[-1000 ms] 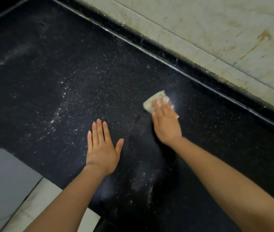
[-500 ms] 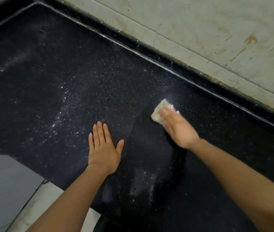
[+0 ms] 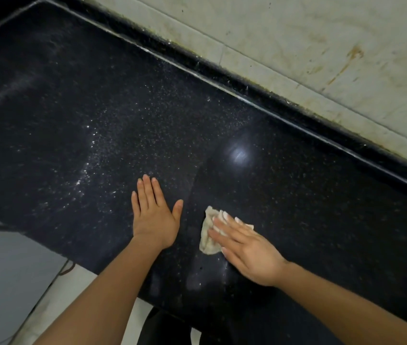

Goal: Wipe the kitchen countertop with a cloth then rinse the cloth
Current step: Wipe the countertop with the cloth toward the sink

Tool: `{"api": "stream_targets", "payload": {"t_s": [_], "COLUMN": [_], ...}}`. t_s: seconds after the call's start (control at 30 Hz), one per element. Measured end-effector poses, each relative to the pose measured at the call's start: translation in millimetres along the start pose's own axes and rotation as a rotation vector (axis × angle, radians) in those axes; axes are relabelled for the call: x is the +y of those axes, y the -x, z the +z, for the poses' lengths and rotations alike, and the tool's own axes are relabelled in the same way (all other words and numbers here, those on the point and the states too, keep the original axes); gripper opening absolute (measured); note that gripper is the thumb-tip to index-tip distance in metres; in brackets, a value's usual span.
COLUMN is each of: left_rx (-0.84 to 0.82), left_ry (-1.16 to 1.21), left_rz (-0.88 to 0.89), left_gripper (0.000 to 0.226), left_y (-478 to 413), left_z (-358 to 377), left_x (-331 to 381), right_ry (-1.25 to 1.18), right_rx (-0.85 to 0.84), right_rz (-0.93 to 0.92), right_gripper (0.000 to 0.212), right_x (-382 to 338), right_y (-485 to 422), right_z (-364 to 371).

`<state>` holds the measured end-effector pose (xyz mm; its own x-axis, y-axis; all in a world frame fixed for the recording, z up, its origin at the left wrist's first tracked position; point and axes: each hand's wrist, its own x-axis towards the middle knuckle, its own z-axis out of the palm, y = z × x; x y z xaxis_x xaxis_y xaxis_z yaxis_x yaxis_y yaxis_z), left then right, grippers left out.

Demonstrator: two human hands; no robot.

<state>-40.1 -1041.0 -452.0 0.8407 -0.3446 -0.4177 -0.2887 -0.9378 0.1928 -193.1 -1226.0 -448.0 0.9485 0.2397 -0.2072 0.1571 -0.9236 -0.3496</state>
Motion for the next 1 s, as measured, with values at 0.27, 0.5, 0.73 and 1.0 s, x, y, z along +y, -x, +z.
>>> {"api": "stream_targets", "payload": {"t_s": [0.27, 0.5, 0.73, 1.0], "left_rx": [-0.041, 0.277, 0.257, 0.157], "left_ry": [-0.048, 0.104, 0.065, 0.051], "left_rz": [-0.017, 0.024, -0.11, -0.159], "left_gripper": [0.076, 0.07, 0.074, 0.076], "left_y": [3, 88, 146, 144], "left_z": [-4, 20, 59, 60], "left_x": [-1, -20, -48, -50], "right_ry": [0.225, 0.062, 0.23, 0.344], "right_rx": [0.158, 0.213, 0.196, -0.025], "right_rz": [0.342, 0.406, 0.07, -0.264], "right_gripper": [0.048, 0.048, 0.049, 0.058], "right_x": [77, 25, -64, -55], "right_y": [-38, -25, 58, 95], "right_z": [-25, 2, 64, 57]}}
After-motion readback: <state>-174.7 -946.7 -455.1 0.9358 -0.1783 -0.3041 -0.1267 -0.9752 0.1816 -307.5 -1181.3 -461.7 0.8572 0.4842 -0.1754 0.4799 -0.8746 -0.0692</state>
